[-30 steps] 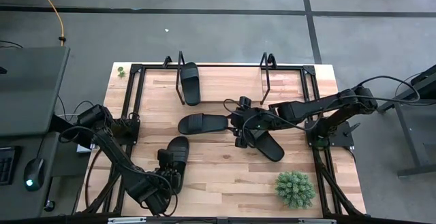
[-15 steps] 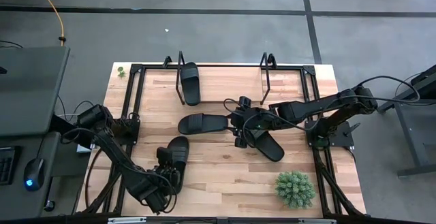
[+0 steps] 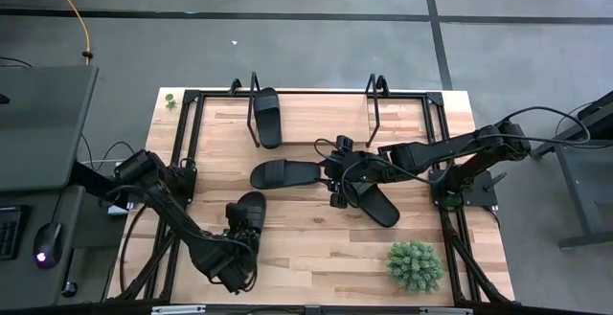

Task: Pick and place slides into the shelf
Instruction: Put the black slipper on the shelf

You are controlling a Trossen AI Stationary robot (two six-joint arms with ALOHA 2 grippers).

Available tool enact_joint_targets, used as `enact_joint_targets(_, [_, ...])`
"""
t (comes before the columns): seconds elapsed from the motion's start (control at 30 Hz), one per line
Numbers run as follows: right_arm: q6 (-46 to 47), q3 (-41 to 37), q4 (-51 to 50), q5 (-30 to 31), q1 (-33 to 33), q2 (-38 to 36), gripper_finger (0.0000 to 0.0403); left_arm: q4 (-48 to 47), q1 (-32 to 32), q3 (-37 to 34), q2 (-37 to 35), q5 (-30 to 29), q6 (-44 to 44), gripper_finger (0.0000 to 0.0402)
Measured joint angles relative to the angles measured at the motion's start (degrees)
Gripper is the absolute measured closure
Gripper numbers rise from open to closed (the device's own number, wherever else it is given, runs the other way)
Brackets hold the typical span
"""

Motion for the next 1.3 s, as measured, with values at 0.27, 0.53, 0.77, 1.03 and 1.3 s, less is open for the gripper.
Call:
enact_joint_targets(0.27, [-0.02,0.0,0.01,0.0,0.0,0.0,0.0237,-2.15,1.11,0.0,2.74,-3.17,-0.04,0.0218])
enact_joint_targets(0.53, [-0.02,0.0,0.09,0.0,0.0,0.0,0.0237,-1.59,3.88,-1.97,3.48,-3.07,-1.79,0.0218])
enact_joint_targets(0.77, [-0.24,0.0,0.35,0.0,0.0,0.0,0.0237,-1.37,4.7,-4.6,3.48,-2.15,-3.75,0.0219])
enact_joint_targets(1.03, [-0.79,0.0,0.63,0.01,0.0,0.0,0.0237,-1.23,4.72,-4.72,3.47,-1.8,-4.15,0.0277])
enact_joint_targets(1.3, [-1.27,0.0,0.83,0.02,0.0,0.0,0.0237,-1.4,4.72,-4.7,3.46,-0.97,-4.15,0.0358])
